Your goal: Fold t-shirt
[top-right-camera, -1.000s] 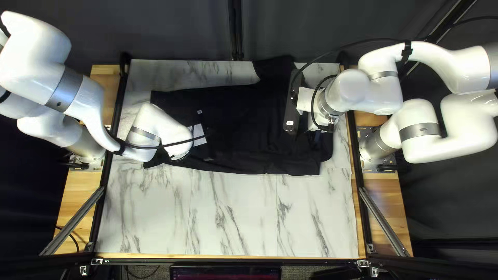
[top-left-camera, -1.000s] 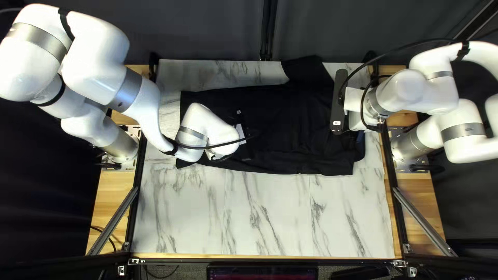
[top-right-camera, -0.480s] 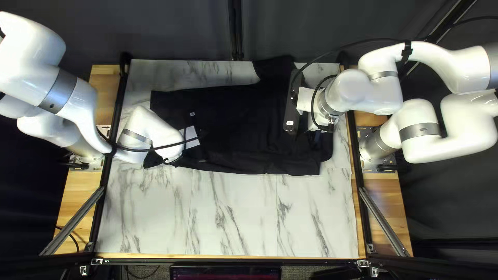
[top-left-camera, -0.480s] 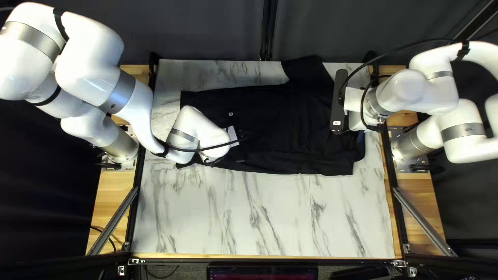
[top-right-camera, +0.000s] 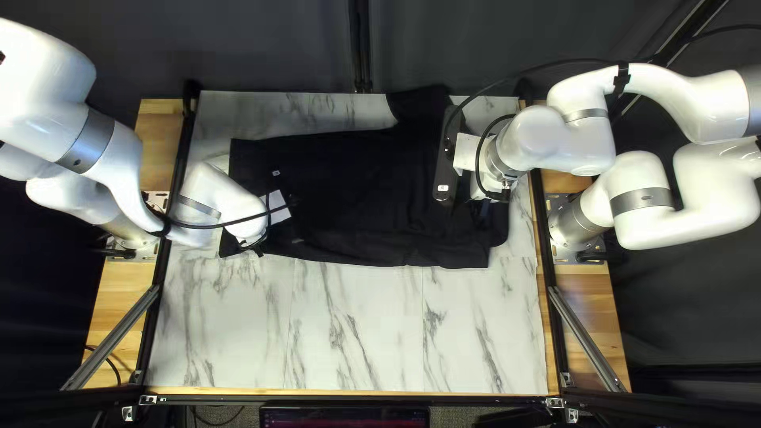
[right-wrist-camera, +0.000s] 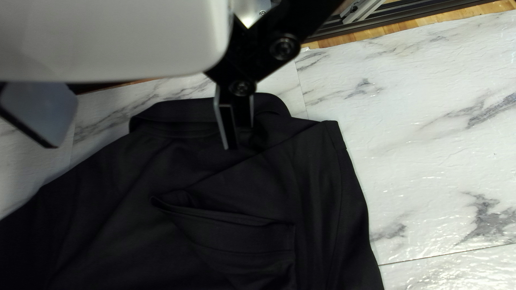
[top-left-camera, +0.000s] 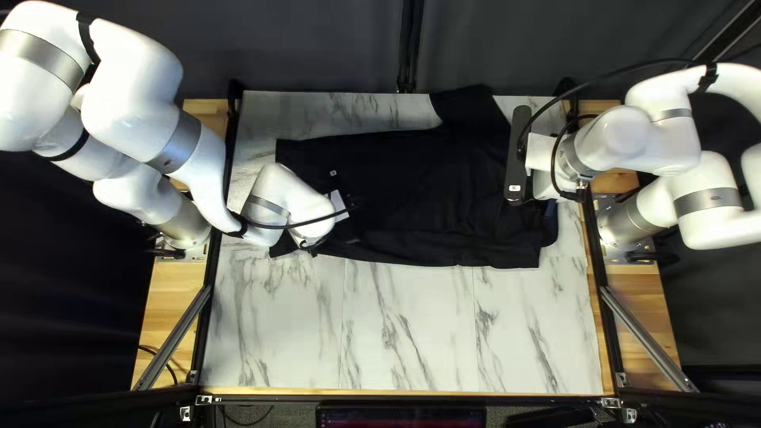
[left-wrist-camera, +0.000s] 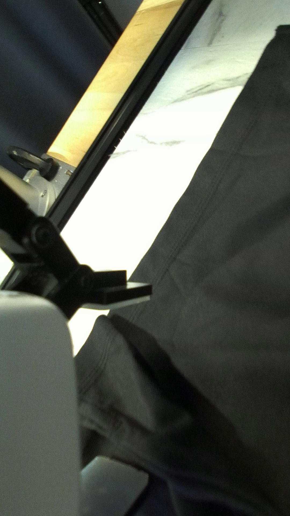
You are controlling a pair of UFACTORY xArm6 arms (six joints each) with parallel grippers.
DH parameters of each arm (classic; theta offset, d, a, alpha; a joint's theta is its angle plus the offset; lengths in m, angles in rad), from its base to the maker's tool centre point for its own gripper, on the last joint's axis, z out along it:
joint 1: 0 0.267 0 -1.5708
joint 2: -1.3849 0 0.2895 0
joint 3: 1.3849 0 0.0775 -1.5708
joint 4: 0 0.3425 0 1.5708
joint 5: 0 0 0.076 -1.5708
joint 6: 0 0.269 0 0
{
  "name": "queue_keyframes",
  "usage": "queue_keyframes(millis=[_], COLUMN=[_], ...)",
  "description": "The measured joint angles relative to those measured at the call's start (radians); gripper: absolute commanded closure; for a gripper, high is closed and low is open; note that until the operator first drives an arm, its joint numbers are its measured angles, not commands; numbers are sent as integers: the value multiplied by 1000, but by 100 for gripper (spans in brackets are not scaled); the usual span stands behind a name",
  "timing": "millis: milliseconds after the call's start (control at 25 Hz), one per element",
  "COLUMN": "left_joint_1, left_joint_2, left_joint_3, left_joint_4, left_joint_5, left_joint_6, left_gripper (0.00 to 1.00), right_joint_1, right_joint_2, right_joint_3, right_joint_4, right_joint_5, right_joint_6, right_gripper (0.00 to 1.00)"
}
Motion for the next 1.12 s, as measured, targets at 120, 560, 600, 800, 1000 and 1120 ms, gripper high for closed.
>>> queue_keyframes(millis=[120, 560, 600, 800, 1000, 1120], left_joint_1=[-14, -80, -86, -121, -185, -231], left_joint_2=[-6, -59, -62, -70, -64, -50], left_joint_3=[-6, -58, -68, -110, -164, -215], left_joint_4=[-7, -25, -25, -27, -39, -59], left_joint_5=[17, 144, 159, 221, 284, 337], left_joint_6=[-7, -34, -34, -41, -70, -86], left_gripper=[100, 100, 100, 100, 100, 100], right_joint_1=[0, 0, 0, 0, 0, 0], right_joint_2=[0, 0, 0, 0, 0, 0], right_joint_3=[0, 0, 0, 0, 0, 0], right_joint_4=[0, 0, 0, 0, 0, 0], right_joint_5=[0, 0, 0, 0, 0, 0], right_joint_6=[0, 0, 0, 0, 0, 0], right_gripper=[0, 0, 0, 0, 0, 0])
